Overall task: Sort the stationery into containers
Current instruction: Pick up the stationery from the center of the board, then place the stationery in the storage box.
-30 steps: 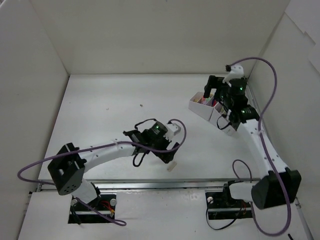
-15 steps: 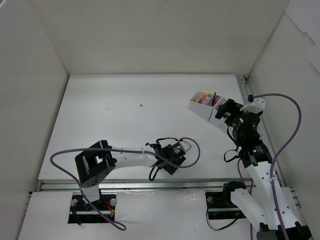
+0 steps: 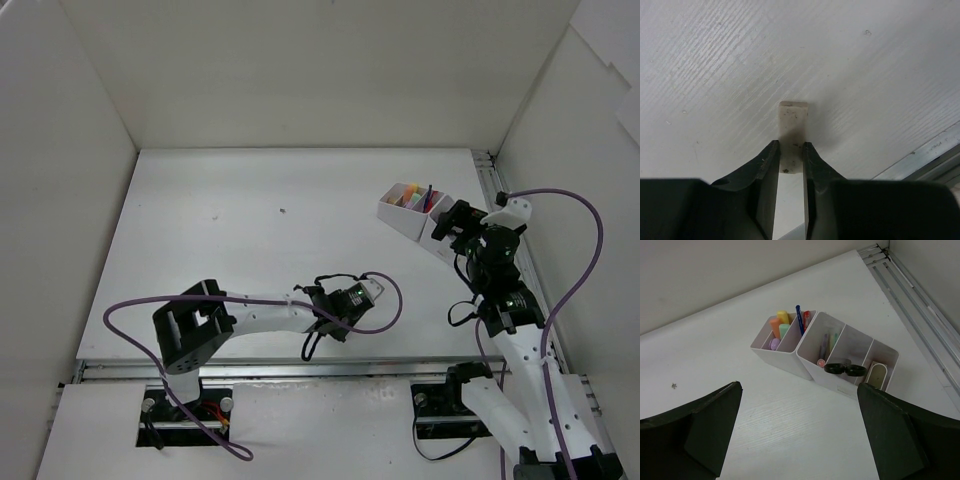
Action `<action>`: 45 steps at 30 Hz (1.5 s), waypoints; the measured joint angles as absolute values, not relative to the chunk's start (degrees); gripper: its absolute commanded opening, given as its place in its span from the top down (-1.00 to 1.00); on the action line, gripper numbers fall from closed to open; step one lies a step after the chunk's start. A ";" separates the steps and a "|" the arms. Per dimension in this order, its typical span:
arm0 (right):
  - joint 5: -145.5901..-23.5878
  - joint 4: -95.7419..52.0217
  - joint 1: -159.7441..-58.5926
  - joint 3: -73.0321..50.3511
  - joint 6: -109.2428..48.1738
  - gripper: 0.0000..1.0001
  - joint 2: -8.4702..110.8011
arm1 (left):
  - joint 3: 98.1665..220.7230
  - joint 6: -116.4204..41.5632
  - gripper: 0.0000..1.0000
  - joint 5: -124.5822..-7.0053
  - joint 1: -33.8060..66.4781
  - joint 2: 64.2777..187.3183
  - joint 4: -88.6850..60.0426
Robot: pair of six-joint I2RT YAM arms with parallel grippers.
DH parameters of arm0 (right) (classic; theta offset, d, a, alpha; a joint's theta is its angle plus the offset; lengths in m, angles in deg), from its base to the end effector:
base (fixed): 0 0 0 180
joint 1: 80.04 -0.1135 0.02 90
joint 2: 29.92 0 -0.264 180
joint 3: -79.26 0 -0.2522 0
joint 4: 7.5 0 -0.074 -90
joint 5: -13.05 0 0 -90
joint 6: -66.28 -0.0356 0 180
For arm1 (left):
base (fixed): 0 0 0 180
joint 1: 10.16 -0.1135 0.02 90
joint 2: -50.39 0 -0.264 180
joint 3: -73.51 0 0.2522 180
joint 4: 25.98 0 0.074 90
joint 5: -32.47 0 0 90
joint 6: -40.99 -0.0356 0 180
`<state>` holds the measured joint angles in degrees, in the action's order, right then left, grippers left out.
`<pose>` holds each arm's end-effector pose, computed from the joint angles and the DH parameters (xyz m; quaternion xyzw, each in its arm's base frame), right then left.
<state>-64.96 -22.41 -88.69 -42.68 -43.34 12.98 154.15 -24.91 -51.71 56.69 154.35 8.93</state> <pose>0.1779 0.0196 0.3596 0.1407 0.6914 0.1007 0.7014 0.1499 -0.3414 0.1768 0.3372 0.8996 -0.1606 0.2265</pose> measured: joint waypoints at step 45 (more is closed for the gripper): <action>-111.82 -10.54 -113.23 -40.21 -57.67 0.76 48.23 | 136.73 -40.91 1.00 -45.02 48.64 123.65 -9.96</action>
<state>-111.82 -10.54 -113.23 -40.21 -57.67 48.23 136.73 -40.91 -45.02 48.64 123.65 -9.96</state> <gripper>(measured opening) 0.201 0.171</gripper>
